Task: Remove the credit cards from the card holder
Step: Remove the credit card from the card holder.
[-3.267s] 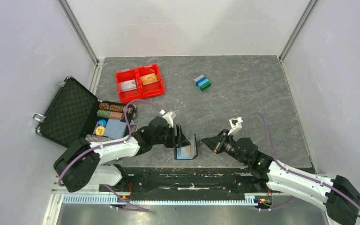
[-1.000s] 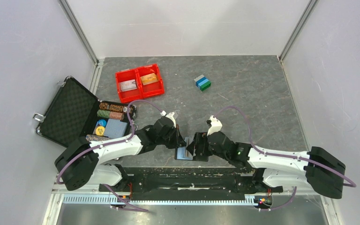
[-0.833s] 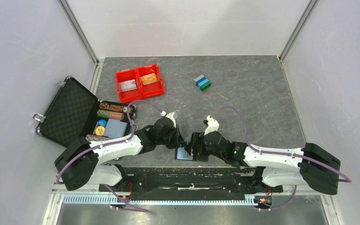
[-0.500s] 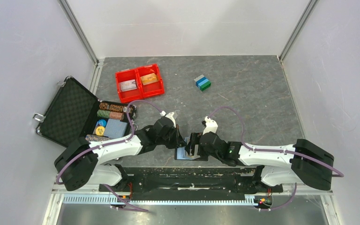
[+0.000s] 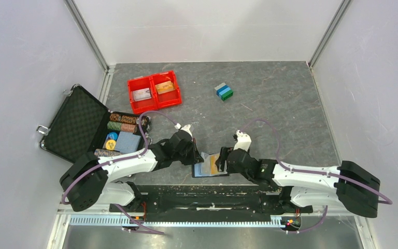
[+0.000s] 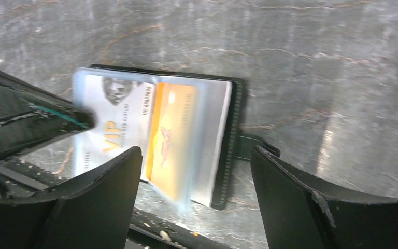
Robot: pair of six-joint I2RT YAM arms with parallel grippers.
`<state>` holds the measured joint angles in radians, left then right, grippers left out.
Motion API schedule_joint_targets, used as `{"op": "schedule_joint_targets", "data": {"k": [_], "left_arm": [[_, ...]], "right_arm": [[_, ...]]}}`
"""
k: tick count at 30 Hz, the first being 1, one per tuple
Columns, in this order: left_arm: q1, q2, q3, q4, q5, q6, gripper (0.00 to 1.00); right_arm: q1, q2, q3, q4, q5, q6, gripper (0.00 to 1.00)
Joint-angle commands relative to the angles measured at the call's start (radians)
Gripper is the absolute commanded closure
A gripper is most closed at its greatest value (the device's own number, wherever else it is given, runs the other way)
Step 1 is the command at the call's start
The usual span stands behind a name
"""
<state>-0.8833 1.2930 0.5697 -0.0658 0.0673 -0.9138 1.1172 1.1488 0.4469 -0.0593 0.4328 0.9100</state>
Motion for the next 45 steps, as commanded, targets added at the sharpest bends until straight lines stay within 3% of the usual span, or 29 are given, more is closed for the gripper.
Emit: {"op": "schedule_joint_targets", "data": {"k": [1, 4, 11, 17, 21, 27, 31, 36, 45], "left_arm": [[-0.005, -0.008, 0.018, -0.018, -0.045, 0.036, 0.98], [-0.005, -0.009, 0.017, -0.024, -0.047, 0.036, 0.96], [-0.005, -0.020, 0.016, -0.040, -0.041, 0.038, 0.68], [-0.005, -0.034, 0.049, -0.125, -0.084, 0.058, 0.47], [-0.005, -0.085, 0.063, -0.179, -0.139, 0.063, 0.45], [-0.005, -0.099, 0.037, -0.076, -0.040, 0.074, 0.50], [-0.004, -0.021, 0.015, -0.018, 0.014, 0.069, 0.71], [-0.003, 0.040, -0.006, 0.021, 0.023, 0.074, 0.84], [-0.003, 0.052, -0.062, 0.026, -0.014, 0.070, 0.91]], "right_arm": [[0.003, -0.068, -0.040, -0.098, 0.109, 0.024, 0.21], [0.003, -0.117, -0.062, -0.146, 0.140, 0.035, 0.21], [0.003, -0.201, -0.035, -0.167, 0.132, -0.043, 0.30], [0.003, -0.262, -0.002, -0.004, -0.020, -0.227, 0.47], [0.001, -0.254, -0.033, 0.137, -0.103, -0.243, 0.51], [-0.032, -0.203, -0.090, 0.300, -0.190, -0.220, 0.55], [-0.123, -0.150, -0.127, 0.404, -0.351, -0.211, 0.58], [-0.163, -0.049, -0.121, 0.461, -0.490, -0.203, 0.61], [-0.174, 0.102, -0.159, 0.613, -0.542, -0.123, 0.63]]}}
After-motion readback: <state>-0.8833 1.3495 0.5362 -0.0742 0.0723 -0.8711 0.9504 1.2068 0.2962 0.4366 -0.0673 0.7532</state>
